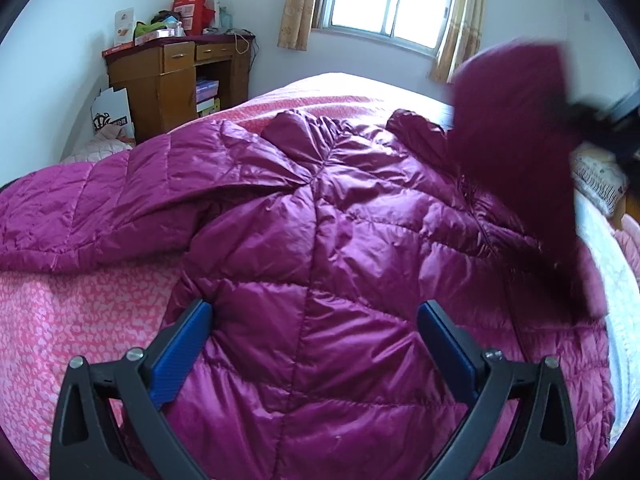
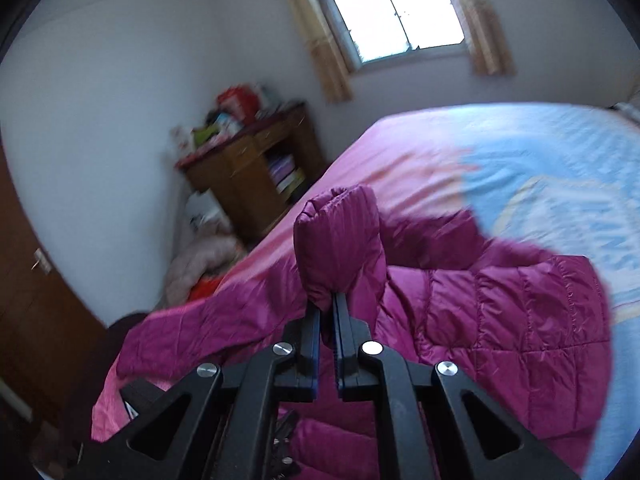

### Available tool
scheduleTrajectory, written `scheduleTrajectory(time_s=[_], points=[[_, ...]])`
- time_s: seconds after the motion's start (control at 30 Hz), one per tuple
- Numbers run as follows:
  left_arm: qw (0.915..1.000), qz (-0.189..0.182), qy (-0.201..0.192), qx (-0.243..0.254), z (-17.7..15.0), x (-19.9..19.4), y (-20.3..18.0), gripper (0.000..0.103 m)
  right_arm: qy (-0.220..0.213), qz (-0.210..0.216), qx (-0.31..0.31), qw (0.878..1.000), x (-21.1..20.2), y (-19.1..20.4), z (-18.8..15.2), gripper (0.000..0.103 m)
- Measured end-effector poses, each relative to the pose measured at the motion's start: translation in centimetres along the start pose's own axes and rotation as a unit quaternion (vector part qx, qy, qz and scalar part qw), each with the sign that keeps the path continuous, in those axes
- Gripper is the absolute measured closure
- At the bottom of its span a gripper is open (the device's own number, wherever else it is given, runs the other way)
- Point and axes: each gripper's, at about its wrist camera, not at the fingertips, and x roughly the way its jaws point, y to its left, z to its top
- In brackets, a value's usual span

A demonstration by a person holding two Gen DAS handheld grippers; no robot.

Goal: Fold large clothes
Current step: 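Fold the held sleeve across the jacket body with the right gripper and release, then grasp the other sleeve cuff with the left gripper and fold it across the body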

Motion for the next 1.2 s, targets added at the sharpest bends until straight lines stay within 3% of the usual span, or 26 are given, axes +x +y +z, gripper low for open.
scheduleTrajectory(time_s=[0.2, 0.3, 0.37, 0.43, 0.5, 0.57, 0.7, 0.77, 0.83, 0.93, 1.03, 1.13, 1.2], points=[[1.0, 0.007, -0.002, 0.004, 0.0, 0.1, -0.1, 0.0, 0.065, 0.07, 0.011, 0.995, 6.8, -0.6, -2.3, 0.097], [0.9998, 0.018, 0.0, 0.012, 0.0, 0.2, -0.5, 0.0, 0.117, 0.108, 0.034, 0.987, 9.7, -0.3, -3.2, 0.095], [0.9996, 0.024, 0.002, 0.016, 0.0, 0.3, -0.6, 0.0, 0.165, 0.142, 0.072, 0.973, 11.3, -0.7, -3.7, 0.079], [0.9994, 0.028, 0.003, 0.019, 0.1, 0.4, -0.7, 0.0, 0.177, 0.183, 0.101, 0.962, 11.7, -1.0, -3.9, 0.038], [0.9994, 0.029, 0.003, 0.02, 0.1, 0.5, -0.7, 0.0, 0.16, 0.206, 0.111, 0.959, 11.2, -1.1, -3.6, 0.032], [0.9993, 0.031, 0.004, 0.021, 0.1, 0.5, -0.8, 0.0, 0.145, 0.209, 0.114, 0.96, 10.2, -1.1, -3.1, 0.032], [0.999, 0.036, 0.006, 0.024, 0.0, 0.5, -1.0, 0.0, 0.068, 0.169, 0.093, 0.979, 5.4, -1.5, -1.3, 0.035], [0.999, 0.036, 0.006, 0.024, 0.0, 0.6, -1.0, 0.0, 0.043, 0.101, 0.061, 0.992, 2.5, -2.8, -0.6, 0.048], [0.999, 0.038, 0.006, 0.025, 0.0, 0.6, -1.1, 0.0, 0.026, 0.005, 0.029, 0.999, 0.3, -4.8, -0.5, 0.052], [0.999, 0.037, 0.006, 0.025, 0.0, 0.6, -1.2, 0.0, 0.025, -0.103, 0.019, 0.994, -1.9, -9.3, -1.1, 0.052], [0.999, 0.037, 0.006, 0.025, -0.1, 0.5, -1.2, 0.0, 0.02, -0.165, 0.05, 0.985, -3.3, -13.8, -2.2, 0.052], [0.9989, 0.039, 0.008, 0.026, -0.1, 0.6, -1.2, 0.0, 0.037, -0.171, 0.075, 0.982, -3.4, -16.4, -4.0, 0.054], [0.9988, 0.041, 0.011, 0.027, 0.0, 0.7, -1.2, 0.0, 0.051, -0.182, 0.049, 0.981, -2.1, -16.5, -5.4, 0.053]])
